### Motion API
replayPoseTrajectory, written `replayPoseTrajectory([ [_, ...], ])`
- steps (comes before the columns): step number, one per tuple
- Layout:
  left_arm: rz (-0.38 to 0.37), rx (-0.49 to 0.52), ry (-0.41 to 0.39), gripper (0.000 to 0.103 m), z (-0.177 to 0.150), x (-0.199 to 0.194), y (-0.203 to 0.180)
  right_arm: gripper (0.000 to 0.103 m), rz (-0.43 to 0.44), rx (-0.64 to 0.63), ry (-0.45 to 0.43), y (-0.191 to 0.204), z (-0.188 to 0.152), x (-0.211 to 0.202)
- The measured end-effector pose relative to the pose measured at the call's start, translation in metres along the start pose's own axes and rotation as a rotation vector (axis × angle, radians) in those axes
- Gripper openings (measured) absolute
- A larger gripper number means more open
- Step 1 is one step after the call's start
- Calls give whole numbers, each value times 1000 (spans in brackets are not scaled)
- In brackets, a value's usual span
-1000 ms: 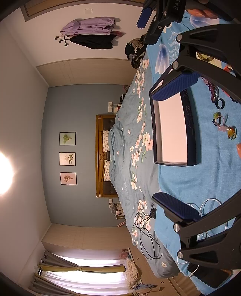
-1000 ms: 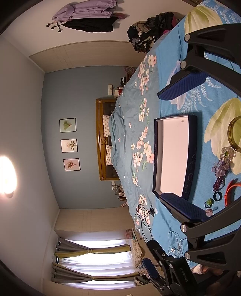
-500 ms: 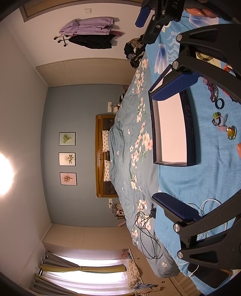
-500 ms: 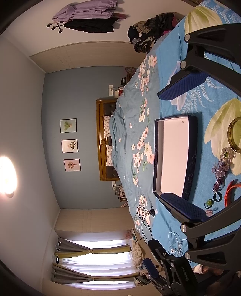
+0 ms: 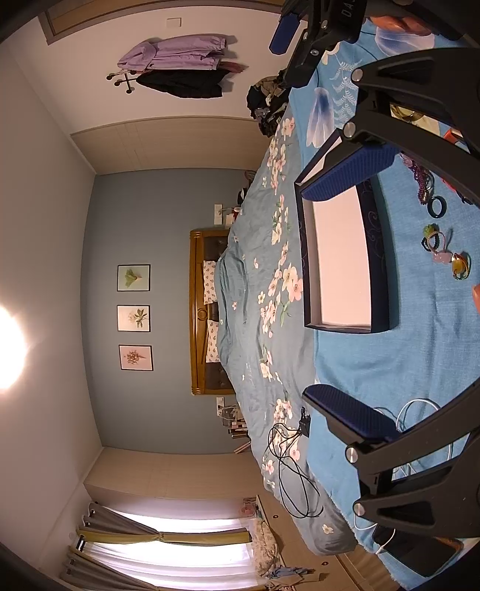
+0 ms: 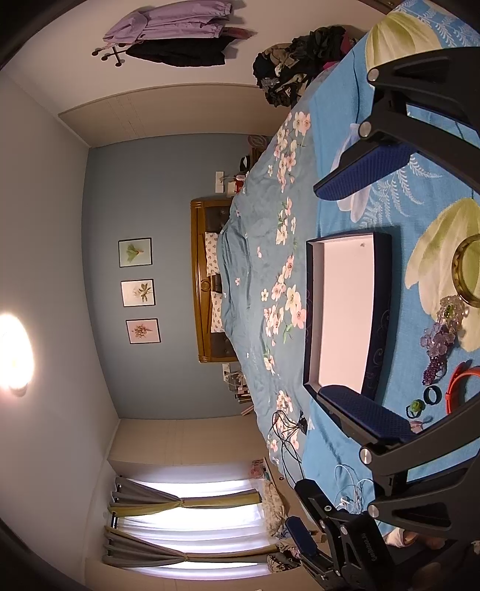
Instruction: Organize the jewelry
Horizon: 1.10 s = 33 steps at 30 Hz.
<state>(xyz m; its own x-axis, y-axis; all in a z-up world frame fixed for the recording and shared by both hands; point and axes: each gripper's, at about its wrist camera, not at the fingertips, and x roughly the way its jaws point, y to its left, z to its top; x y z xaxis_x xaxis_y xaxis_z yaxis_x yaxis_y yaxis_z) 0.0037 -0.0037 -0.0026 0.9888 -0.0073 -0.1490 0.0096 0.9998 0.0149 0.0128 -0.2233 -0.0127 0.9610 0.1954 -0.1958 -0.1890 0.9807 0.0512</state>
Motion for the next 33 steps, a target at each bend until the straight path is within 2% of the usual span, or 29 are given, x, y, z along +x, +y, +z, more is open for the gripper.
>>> replayPoseTrajectory([
  [33, 4, 2, 7, 98, -1, 2, 1, 97, 3, 6, 4, -1, 0, 4],
])
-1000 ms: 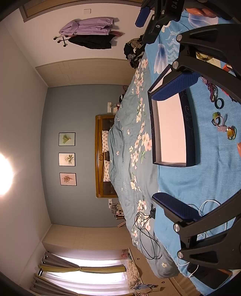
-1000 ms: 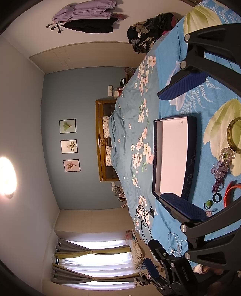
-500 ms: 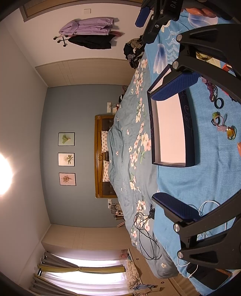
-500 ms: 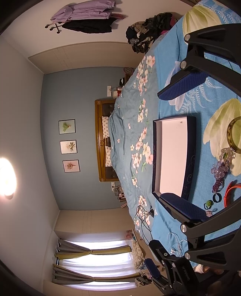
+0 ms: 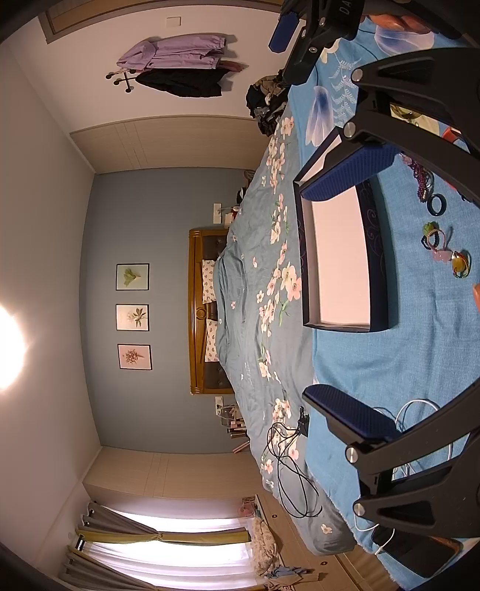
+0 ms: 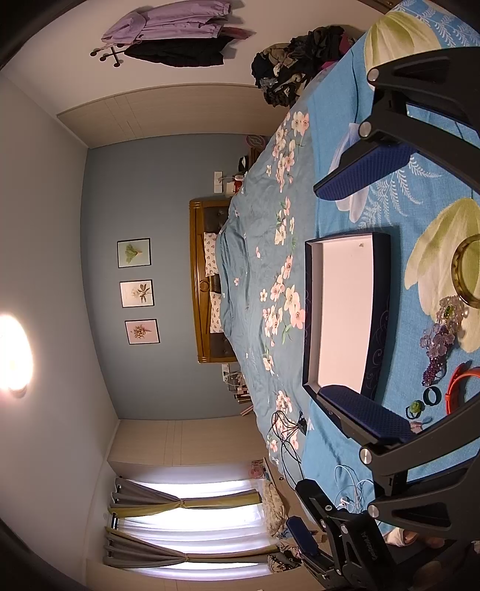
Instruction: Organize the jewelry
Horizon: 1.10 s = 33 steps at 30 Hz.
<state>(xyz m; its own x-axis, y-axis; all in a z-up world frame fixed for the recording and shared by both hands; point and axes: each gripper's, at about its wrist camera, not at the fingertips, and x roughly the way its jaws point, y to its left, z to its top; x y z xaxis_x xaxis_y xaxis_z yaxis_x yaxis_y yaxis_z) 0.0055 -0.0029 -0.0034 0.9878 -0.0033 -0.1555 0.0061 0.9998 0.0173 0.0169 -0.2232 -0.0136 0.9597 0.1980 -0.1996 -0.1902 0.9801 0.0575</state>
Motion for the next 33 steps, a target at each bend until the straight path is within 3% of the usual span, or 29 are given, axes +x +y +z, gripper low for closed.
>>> replayPoseTrajectory([
  [10, -9, 1, 11, 98, -2, 2, -2, 97, -1, 1, 8, -3, 0, 0],
  [17, -70, 9, 101, 98, -11, 18, 2, 97, -6, -8, 49, -10, -4, 3],
  [21, -114, 28, 184, 98, -22, 30, 3, 97, 15, 5, 133, -20, -11, 11],
  [26, -233, 70, 323, 98, -43, 42, -4, 95, 44, 5, 285, -33, -27, 26],
  [29, -306, 113, 410, 98, -59, 46, -15, 83, 58, -9, 384, -39, -40, 35],
  [31, -348, 152, 458, 95, -69, 44, -26, 67, 69, -27, 450, -41, -50, 40],
  [33, -397, 168, 475, 94, -73, 41, -32, 64, 98, -38, 510, -44, -58, 42],
])
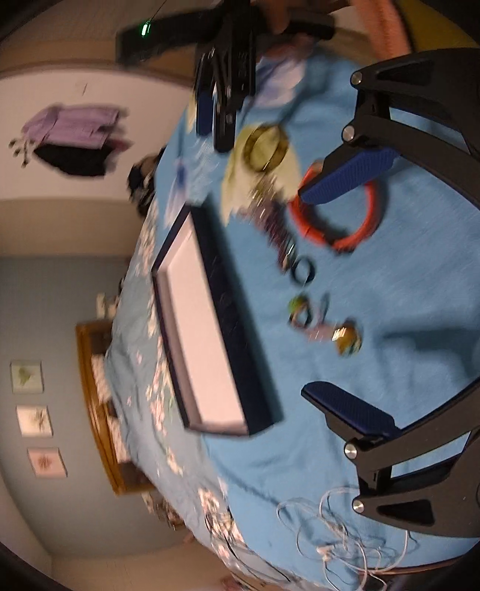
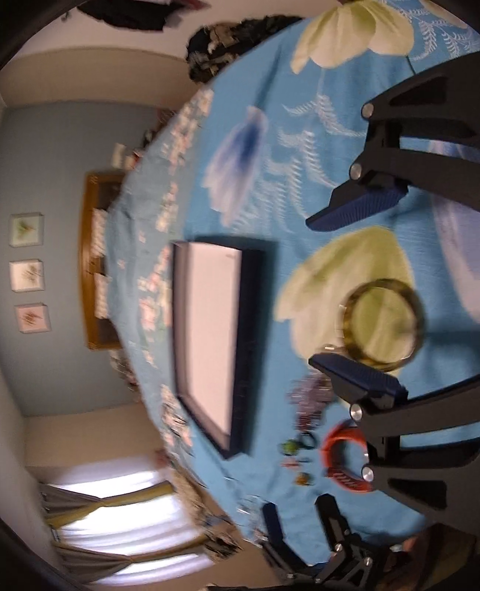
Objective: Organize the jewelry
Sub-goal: 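Move the right tool to the tortoiseshell bangle while the left tool reaches the orange watch, then grasp and lift the tortoiseshell bangle with the right tool while the left tool grasps the orange watch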
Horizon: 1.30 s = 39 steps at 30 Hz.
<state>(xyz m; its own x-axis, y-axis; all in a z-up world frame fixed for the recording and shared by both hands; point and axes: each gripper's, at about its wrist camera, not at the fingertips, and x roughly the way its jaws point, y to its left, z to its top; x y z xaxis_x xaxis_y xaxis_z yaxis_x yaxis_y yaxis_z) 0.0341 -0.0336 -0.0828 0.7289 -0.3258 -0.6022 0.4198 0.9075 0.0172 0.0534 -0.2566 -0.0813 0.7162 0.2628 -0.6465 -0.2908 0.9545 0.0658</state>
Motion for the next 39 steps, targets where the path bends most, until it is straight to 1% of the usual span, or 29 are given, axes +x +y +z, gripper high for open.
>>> replayPoseTrajectory([
  [2, -42, 10, 28, 92, -3, 2, -6, 58, 10, -28, 45, 0, -6, 4],
  [3, -60, 12, 47, 87, -4, 5, -8, 54, 20, -33, 63, 1, -8, 6],
  [4, -81, 9, 67, 81, -6, 8, -10, 47, 28, -35, 75, 1, -10, 7],
  [5, -97, 2, 82, 78, -6, 7, -11, 45, 39, -36, 86, 0, -11, 9],
  [6, -120, -6, 97, 74, -7, 7, -13, 41, 46, -38, 101, 1, -11, 11],
  [7, -141, -10, 115, 67, -8, 10, -14, 34, 47, -45, 114, 2, -12, 13],
  [8, -152, -15, 126, 63, -9, 10, -15, 33, 47, -50, 124, 2, -12, 14],
  [10, -177, -23, 161, 49, -11, 14, -16, 29, 47, -53, 147, 0, -11, 21],
  [11, -188, -30, 172, 45, -11, 15, -14, 26, 45, -51, 154, 0, -12, 22],
  [12, -204, -43, 188, 39, -12, 17, -13, 19, 49, -48, 163, 0, -12, 24],
  [13, -217, -53, 198, 33, -12, 19, -11, 18, 50, -44, 163, 0, -12, 24],
  [14, -231, -67, 211, 30, -13, 20, -9, 17, 52, -44, 167, -1, -11, 25],
  [18, -247, -86, 232, 17, -10, 24, -3, 7, 60, -32, 184, -6, -8, 25],
  [19, -258, -98, 238, 14, -9, 26, -1, 6, 65, -27, 187, -7, -7, 25],
  [22, -264, -106, 244, 7, -5, 29, 3, 6, 71, -15, 189, -9, -6, 25],
  [25, -260, -102, 236, 7, -2, 28, 3, 6, 109, 21, 175, -14, -5, 22],
  [28, -278, -115, 225, 7, 1, 26, 6, 6, 127, 63, 142, -20, -1, 15],
  [30, -270, -119, 213, 7, 2, 24, 9, 6, 140, 79, 122, -22, 3, 11],
  [35, -271, -144, 183, 7, 11, 18, 20, 6, 164, 78, 79, -18, 17, 7],
  [38, -266, -155, 139, 7, 25, 13, 29, 6, 183, 76, 44, -14, 31, 7],
  [39, -269, -158, 127, 2, 29, 12, 32, 6, 185, 73, 30, -13, 37, 8],
])
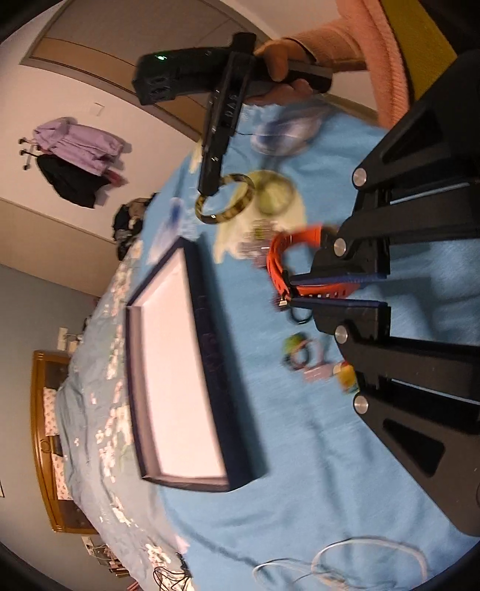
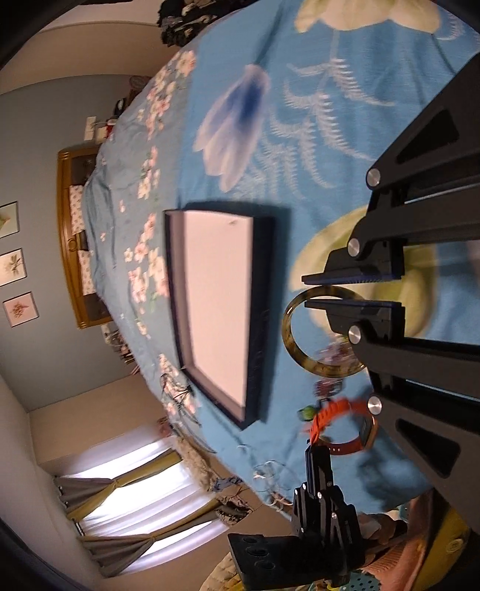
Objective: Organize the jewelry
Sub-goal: 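Grasp and lift the tortoiseshell bangle with the right tool while the left tool grasps the orange watch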
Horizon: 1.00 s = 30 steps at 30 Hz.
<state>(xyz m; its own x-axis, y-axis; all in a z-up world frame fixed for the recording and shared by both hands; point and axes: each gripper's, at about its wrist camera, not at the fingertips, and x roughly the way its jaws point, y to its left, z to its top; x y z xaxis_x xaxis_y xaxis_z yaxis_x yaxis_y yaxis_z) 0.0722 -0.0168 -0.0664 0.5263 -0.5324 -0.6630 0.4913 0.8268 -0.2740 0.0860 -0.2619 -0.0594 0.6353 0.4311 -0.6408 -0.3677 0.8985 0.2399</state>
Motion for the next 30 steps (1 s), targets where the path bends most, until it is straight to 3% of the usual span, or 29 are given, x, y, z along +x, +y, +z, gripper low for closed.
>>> replayPoseTrajectory([
  [5, 8, 23, -58, 0, 26, -12, 7, 6, 13, -18, -30, 5, 22, 8],
  [8, -2, 5, -14, 2, 24, -6, 12, 6, 15, -22, -24, 6, 25, 14],
  [12, 15, 35, 75, 22, 6, 8, 7, 6, 14, -15, -12, 5, 22, 19],
  [18, 10, 21, 108, 24, -9, 17, 2, 6, 14, -12, 3, 4, 19, 26],
  [25, -14, -13, 138, 36, -3, 28, 10, 6, 22, -5, 6, 5, 15, 29],
  [30, -45, -69, 152, 33, -3, 29, 23, 6, 18, 2, 6, 2, 13, 28],
])
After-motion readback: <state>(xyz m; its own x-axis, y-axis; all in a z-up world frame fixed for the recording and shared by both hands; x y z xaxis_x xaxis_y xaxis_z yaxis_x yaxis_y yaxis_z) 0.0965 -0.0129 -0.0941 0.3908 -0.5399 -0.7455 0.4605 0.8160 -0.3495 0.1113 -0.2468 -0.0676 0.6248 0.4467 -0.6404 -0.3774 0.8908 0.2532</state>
